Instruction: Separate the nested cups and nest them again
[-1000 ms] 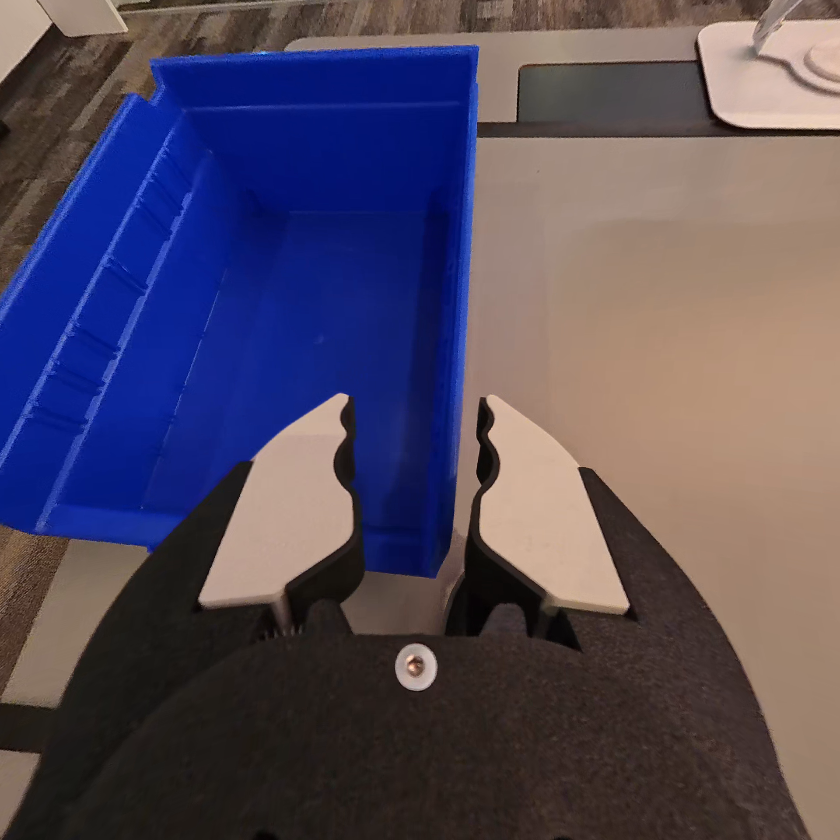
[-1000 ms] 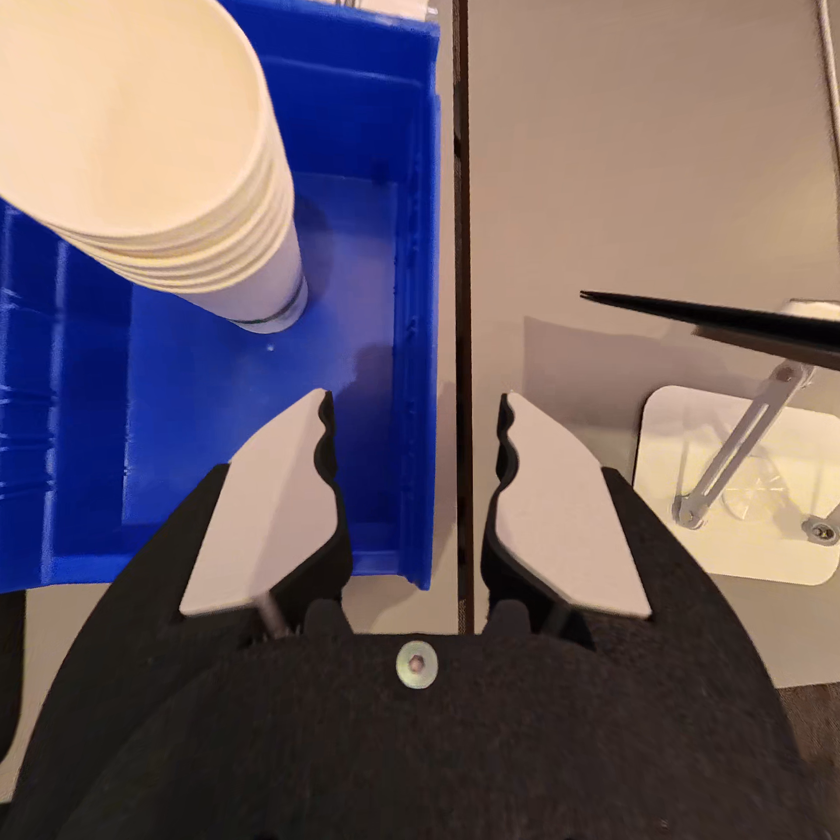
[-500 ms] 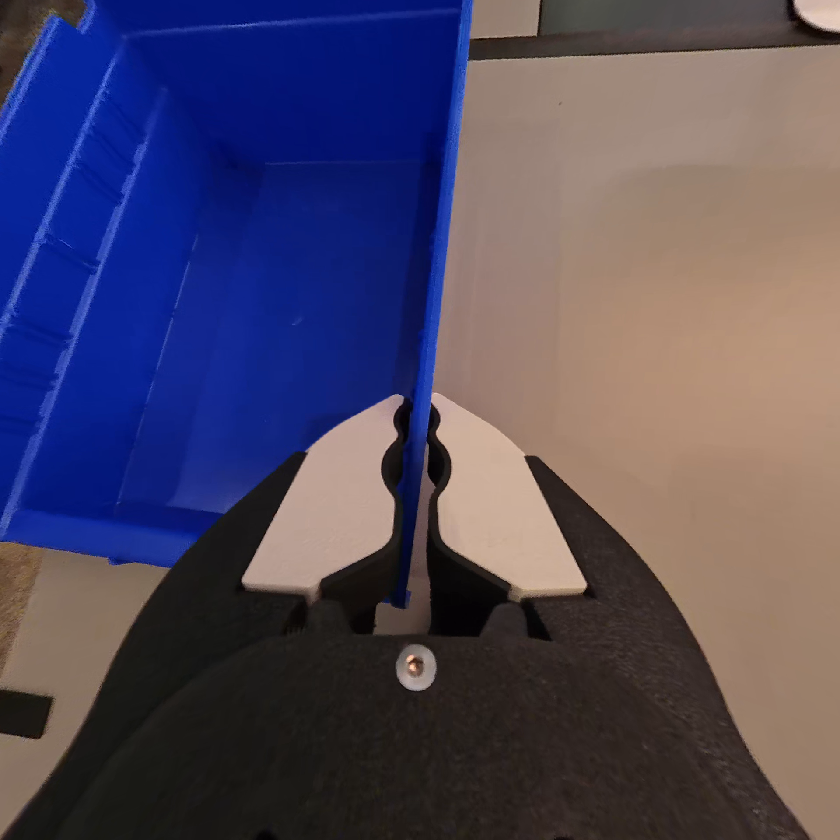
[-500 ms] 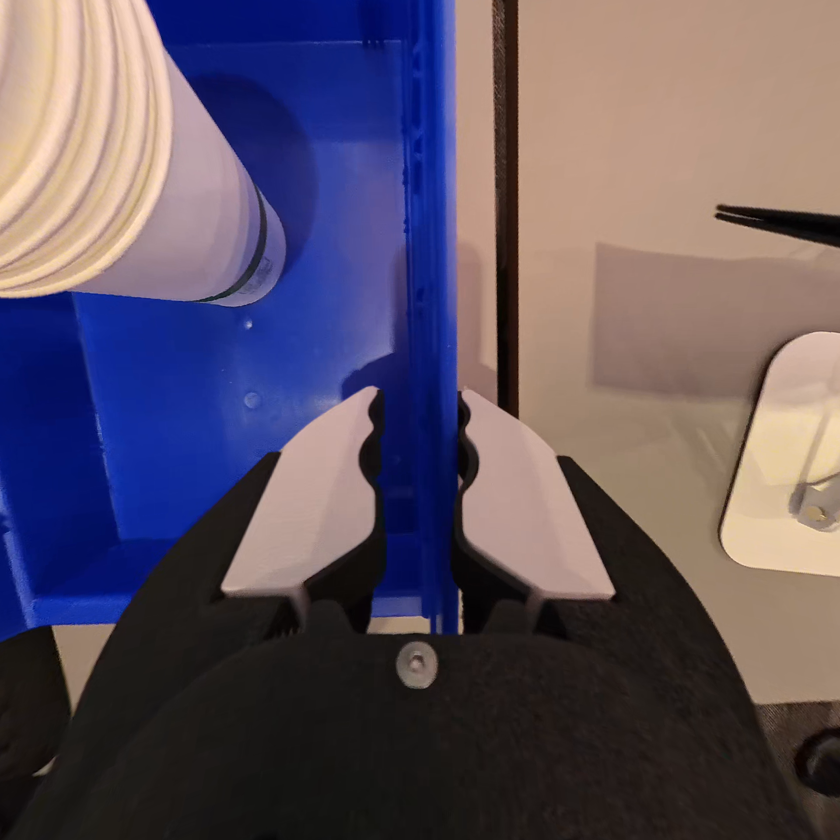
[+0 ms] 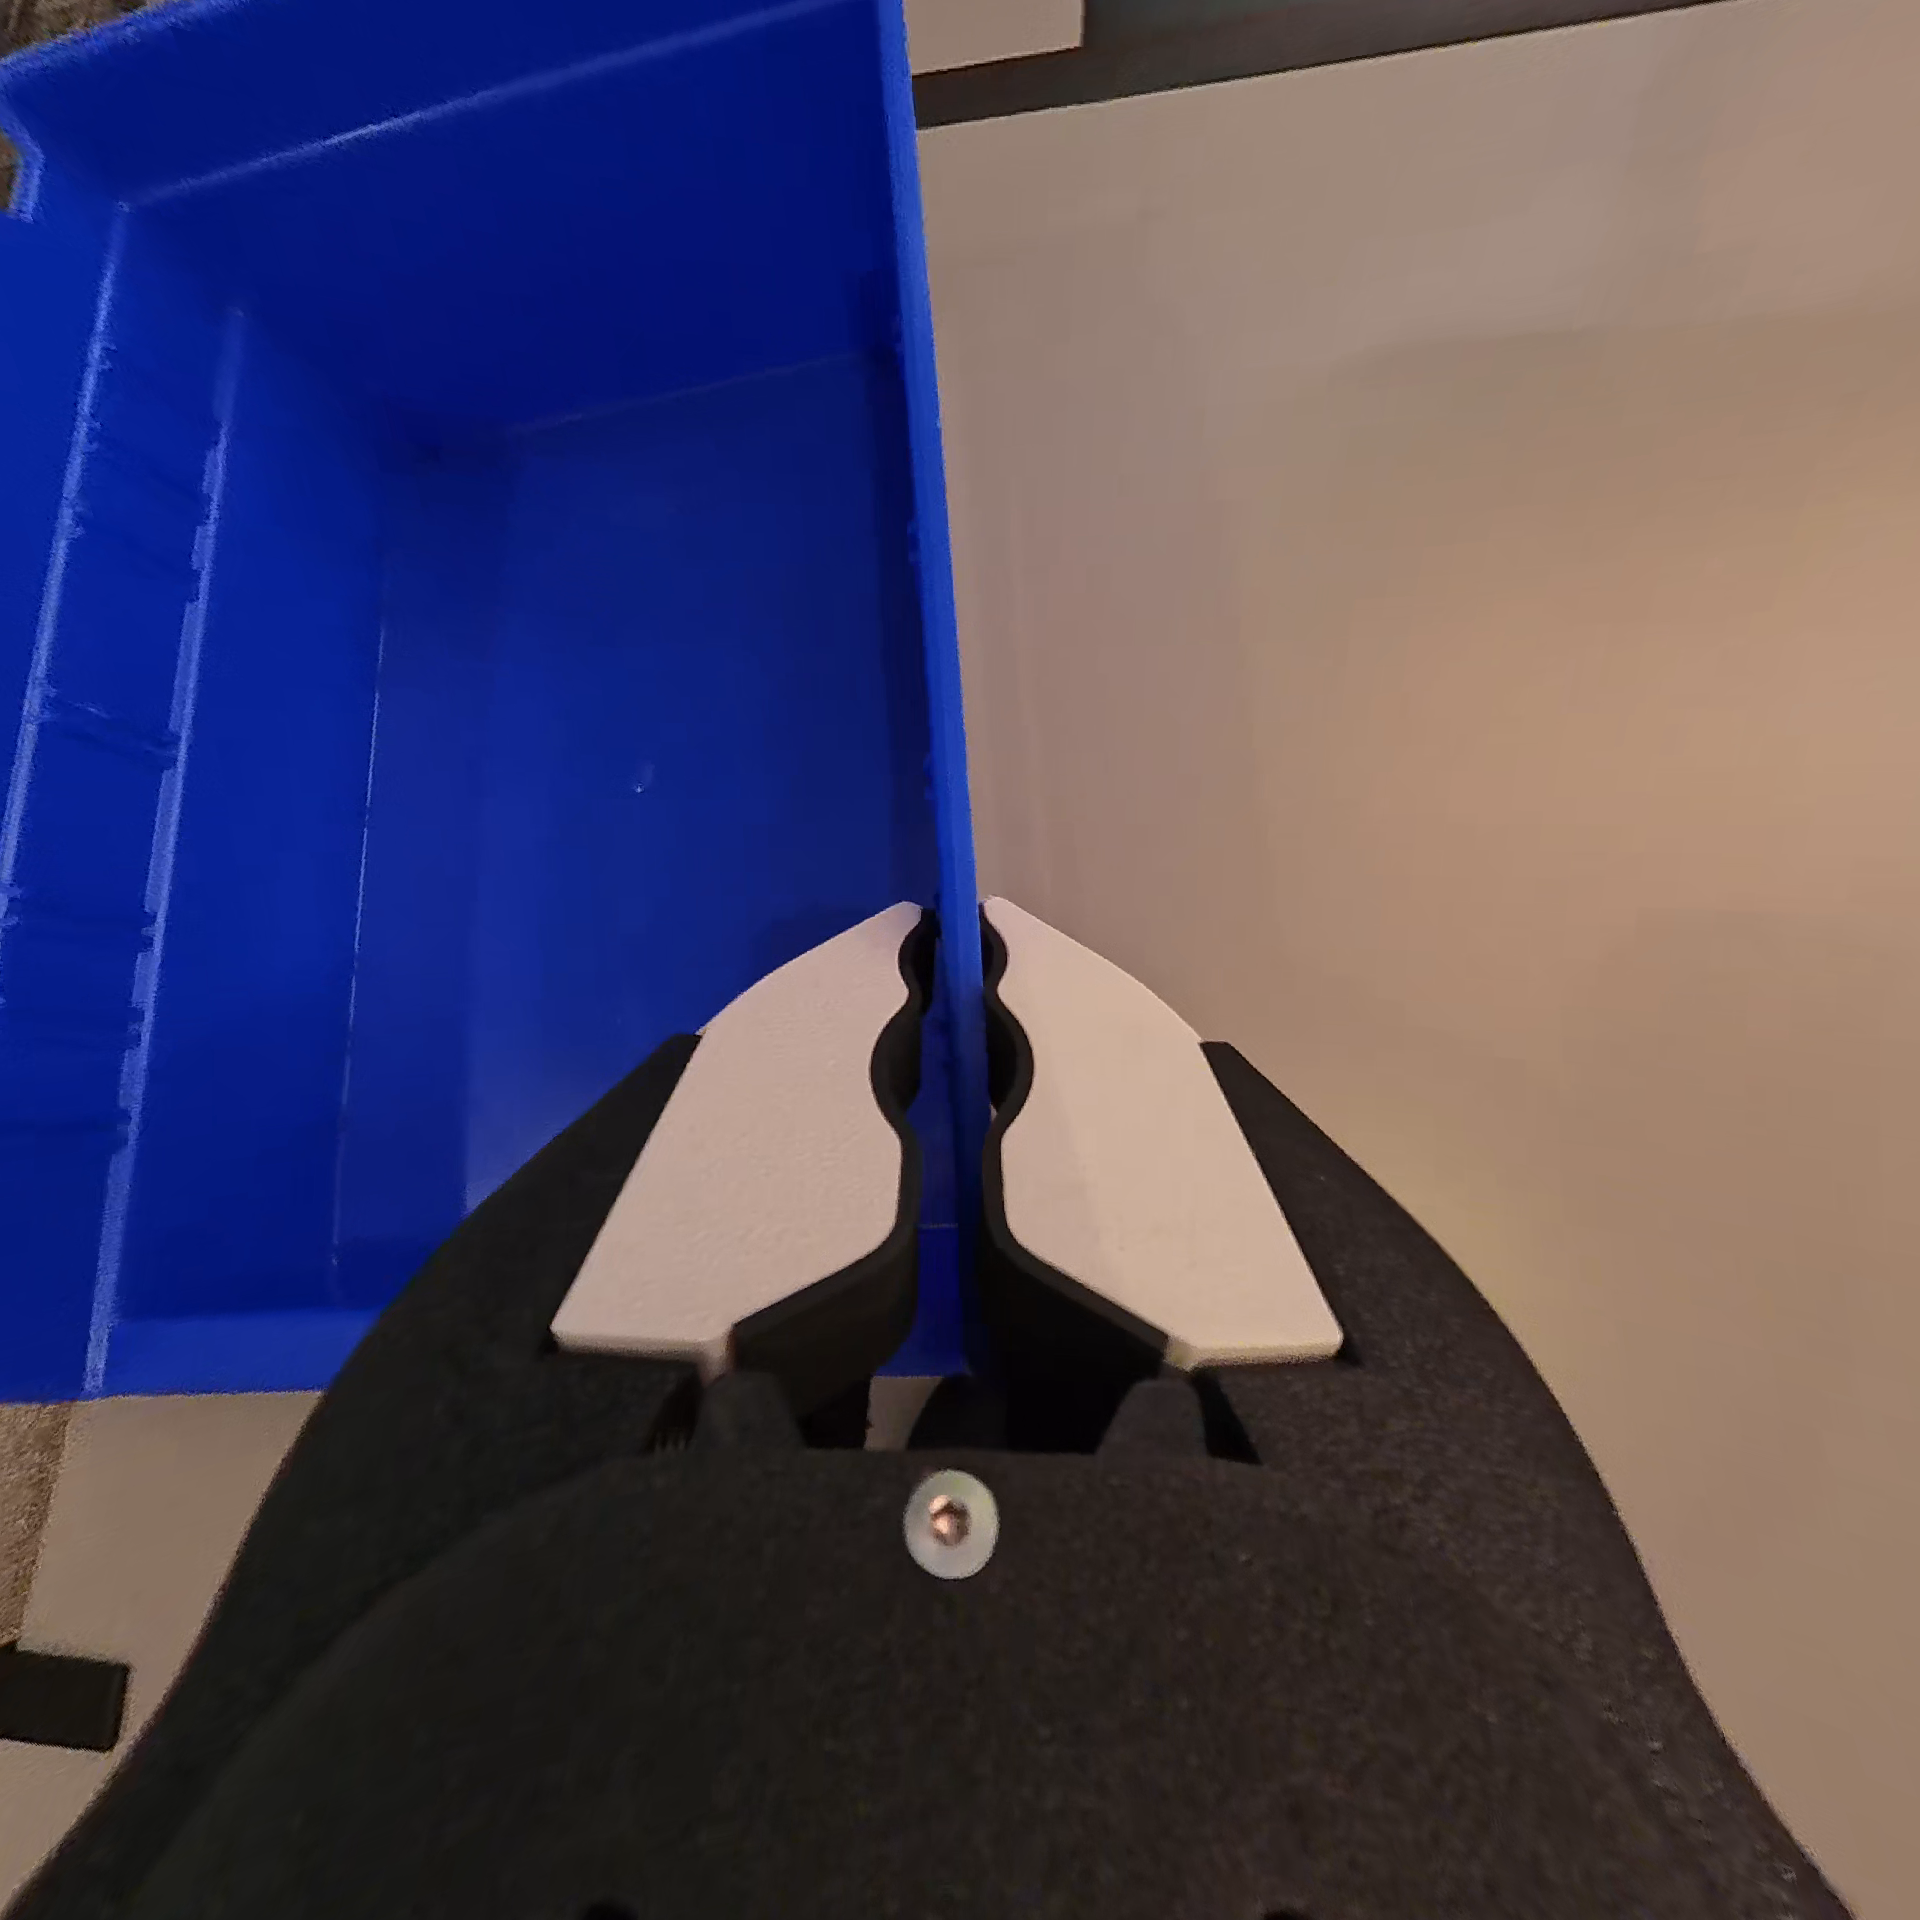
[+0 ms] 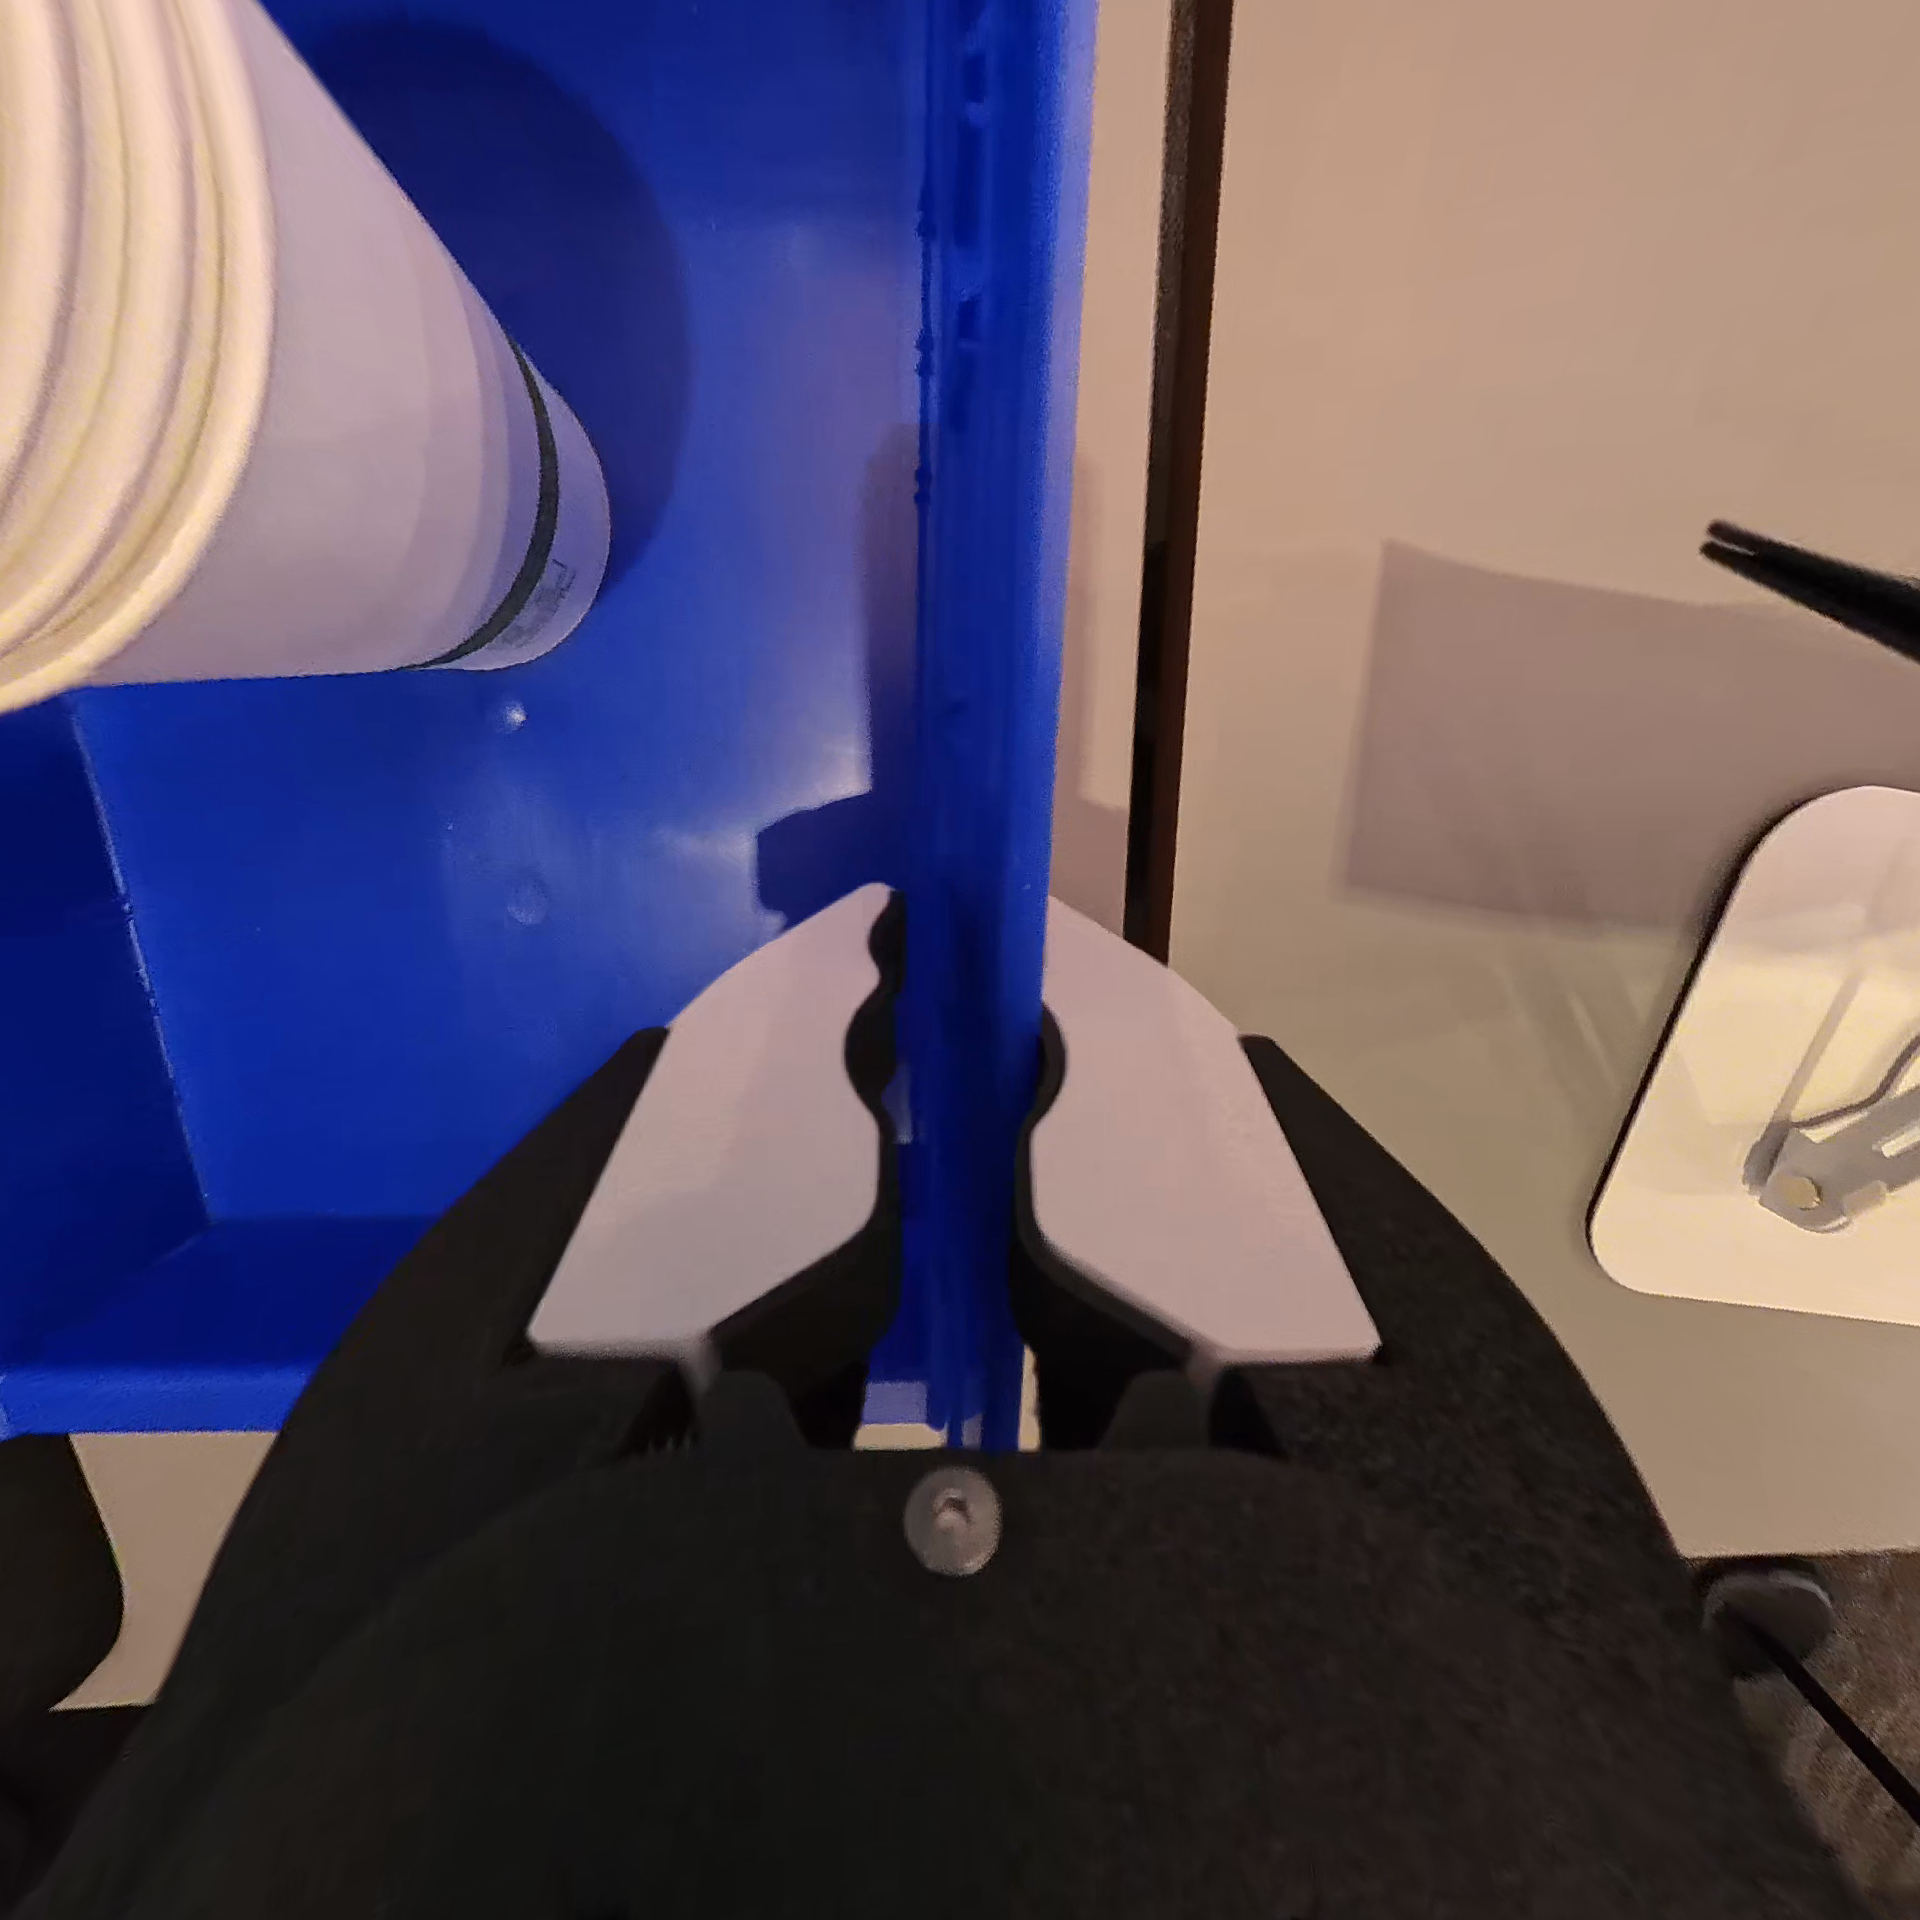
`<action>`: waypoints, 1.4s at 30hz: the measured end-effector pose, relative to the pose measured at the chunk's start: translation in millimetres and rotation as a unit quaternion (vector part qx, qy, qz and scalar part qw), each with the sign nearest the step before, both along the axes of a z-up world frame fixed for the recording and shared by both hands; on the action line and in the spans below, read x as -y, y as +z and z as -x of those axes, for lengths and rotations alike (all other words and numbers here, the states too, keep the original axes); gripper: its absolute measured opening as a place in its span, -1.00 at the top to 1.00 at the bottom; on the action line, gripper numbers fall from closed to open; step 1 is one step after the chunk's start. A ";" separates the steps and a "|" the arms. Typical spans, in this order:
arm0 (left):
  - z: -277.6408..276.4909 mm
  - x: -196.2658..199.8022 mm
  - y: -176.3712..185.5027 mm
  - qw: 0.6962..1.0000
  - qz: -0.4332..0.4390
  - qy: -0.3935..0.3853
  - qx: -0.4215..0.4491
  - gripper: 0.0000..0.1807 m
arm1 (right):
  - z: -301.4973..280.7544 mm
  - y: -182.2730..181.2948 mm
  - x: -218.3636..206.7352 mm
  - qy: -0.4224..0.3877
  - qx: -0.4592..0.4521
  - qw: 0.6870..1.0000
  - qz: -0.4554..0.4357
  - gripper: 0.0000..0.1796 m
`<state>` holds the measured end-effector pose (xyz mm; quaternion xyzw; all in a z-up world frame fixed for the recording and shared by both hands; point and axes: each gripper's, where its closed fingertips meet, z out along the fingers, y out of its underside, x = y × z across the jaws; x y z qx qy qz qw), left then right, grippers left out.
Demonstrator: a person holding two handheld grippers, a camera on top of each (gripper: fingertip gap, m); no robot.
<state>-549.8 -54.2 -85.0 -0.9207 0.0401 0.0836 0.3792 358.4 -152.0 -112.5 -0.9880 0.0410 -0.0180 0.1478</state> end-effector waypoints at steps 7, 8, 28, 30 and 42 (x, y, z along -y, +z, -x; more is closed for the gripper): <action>-43.2 -4.8 -0.6 0.999 0.009 -0.037 -0.016 0.93 | 5.6 -0.3 -4.4 -0.012 -0.055 0.998 -0.004 0.94; -50.5 -5.5 -0.8 0.999 0.009 -0.042 -0.018 0.93 | 5.5 -0.5 -4.8 -0.007 -0.051 0.999 -0.003 0.94; -179.2 14.6 -2.3 0.990 0.016 -0.135 -0.039 0.93 | 7.4 -4.7 -19.3 -0.010 -0.023 0.999 0.023 0.65; -192.2 18.3 -2.3 0.989 0.014 -0.141 -0.040 0.93 | 5.7 -5.3 -20.1 -0.008 -0.015 0.999 0.029 0.67; -264.8 27.8 -3.1 0.982 0.018 -0.184 -0.034 0.91 | -0.1 -17.6 -27.6 -0.026 -0.035 0.998 0.053 0.81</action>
